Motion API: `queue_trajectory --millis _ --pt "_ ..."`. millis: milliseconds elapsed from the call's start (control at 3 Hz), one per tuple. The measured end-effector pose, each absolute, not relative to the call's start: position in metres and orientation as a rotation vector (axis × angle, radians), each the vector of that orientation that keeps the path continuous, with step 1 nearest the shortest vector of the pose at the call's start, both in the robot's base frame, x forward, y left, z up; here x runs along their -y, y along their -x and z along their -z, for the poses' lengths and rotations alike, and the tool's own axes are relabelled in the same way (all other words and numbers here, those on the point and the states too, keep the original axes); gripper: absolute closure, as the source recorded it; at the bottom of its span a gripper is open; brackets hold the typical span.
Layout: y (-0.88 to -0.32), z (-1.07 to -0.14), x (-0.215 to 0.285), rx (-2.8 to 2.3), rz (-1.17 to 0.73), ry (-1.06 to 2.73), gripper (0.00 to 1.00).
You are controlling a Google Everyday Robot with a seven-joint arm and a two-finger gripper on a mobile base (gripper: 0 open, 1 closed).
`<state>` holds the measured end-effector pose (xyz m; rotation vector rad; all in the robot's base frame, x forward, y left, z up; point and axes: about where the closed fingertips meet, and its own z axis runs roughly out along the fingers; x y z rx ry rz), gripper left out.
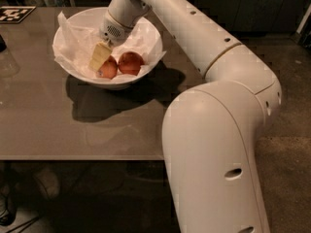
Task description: Pick apple from white bowl
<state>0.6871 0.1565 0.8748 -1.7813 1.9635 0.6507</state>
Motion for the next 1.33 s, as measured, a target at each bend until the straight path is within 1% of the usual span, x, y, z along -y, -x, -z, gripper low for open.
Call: queue_trajectory --millis 333,667,1333 --pt "-0.6871 -0.8748 -0.1565 -1.963 -0.651 1.781 0.89" --pt "-0.6871 -0.8748 -0.1565 -1.963 -0.651 1.781 0.85" --pt "-0.6871 -0.8748 -0.1566 -1.963 -0.651 1.781 0.38"
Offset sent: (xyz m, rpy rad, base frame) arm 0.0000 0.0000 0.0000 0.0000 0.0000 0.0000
